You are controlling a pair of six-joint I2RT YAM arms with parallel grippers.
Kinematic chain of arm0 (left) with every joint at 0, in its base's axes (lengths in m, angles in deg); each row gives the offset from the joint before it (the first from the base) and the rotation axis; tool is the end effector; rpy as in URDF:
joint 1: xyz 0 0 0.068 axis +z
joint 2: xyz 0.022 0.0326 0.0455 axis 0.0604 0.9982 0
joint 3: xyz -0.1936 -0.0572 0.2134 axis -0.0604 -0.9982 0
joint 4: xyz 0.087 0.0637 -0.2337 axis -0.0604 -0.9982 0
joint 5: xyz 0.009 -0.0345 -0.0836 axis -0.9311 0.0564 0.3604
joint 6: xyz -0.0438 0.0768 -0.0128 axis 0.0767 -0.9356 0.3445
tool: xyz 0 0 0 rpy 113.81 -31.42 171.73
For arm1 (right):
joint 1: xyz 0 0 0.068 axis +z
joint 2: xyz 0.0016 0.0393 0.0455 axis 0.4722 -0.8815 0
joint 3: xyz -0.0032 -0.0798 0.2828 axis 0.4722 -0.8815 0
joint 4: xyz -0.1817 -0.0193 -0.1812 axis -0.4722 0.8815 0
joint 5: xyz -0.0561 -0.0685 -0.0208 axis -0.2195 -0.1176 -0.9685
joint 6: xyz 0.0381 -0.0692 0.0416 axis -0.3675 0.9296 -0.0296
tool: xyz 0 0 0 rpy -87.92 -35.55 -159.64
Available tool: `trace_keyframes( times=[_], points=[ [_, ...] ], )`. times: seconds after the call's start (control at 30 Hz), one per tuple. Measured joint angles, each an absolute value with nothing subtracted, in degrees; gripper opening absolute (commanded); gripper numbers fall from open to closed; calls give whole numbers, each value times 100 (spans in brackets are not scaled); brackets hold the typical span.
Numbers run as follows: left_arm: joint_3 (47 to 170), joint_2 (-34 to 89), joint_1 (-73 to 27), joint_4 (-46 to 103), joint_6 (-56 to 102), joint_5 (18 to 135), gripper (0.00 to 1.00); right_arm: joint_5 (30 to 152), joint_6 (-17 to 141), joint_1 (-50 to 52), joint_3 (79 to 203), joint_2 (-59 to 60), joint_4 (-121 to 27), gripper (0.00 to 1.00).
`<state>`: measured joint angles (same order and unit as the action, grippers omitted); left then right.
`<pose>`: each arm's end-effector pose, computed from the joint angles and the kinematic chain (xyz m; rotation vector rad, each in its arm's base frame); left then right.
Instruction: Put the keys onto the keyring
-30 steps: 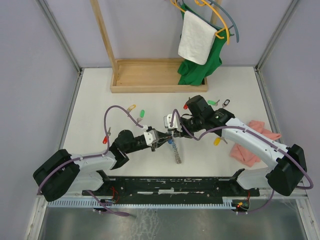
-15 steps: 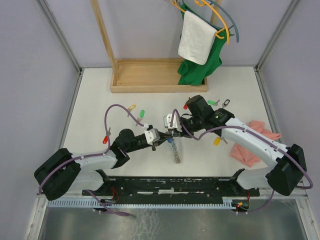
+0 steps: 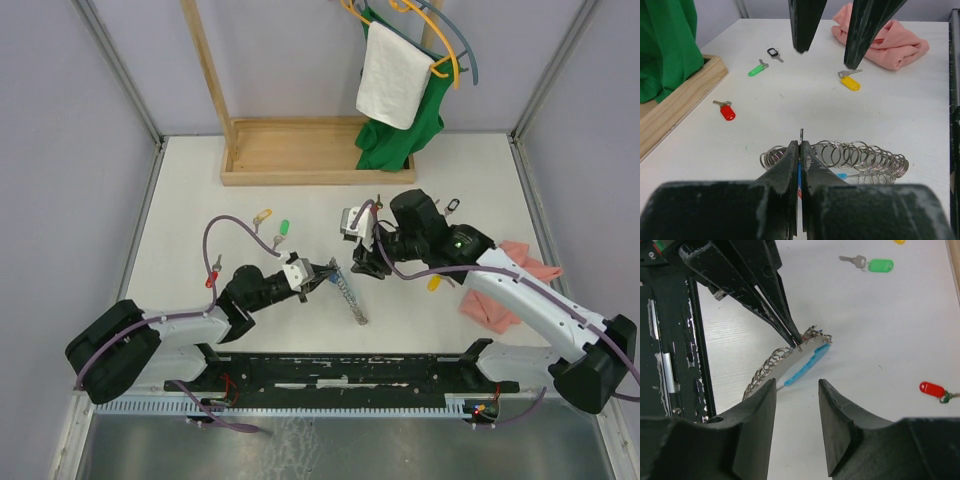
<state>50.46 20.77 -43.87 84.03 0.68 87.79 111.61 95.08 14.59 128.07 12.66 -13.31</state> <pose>0.1534 -0.2054 0.2251 0.9952 1.2255 -0.7667 0.1754 0.2138 0.3204 -1.4975 1.7089 0.7151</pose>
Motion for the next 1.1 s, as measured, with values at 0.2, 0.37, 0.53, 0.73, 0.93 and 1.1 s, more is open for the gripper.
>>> trace_keyframes(
  times=[0.2,0.37,0.53,0.73,0.93,1.1],
  points=[
    [4764,1885,-4387,8457,70,8379,3,10070,7928,1441,12776,1533,-1108,54],
    [4573,1647,-4387,8510,142,8029,3,9211,6704,1120,12665,1316,-605,58],
    [4447,1301,-4387,8523,188,7666,3,8647,5720,421,12304,1159,-240,60],
    [4368,917,-4385,8516,188,7433,3,7989,4953,-521,11849,1065,-131,57],
    [4350,895,-4387,8499,188,7422,3,7559,4499,-1151,11441,606,-325,54],
    [4350,884,-4387,8449,188,7446,3,7279,4241,-1297,11314,171,-592,48]
  ],
)
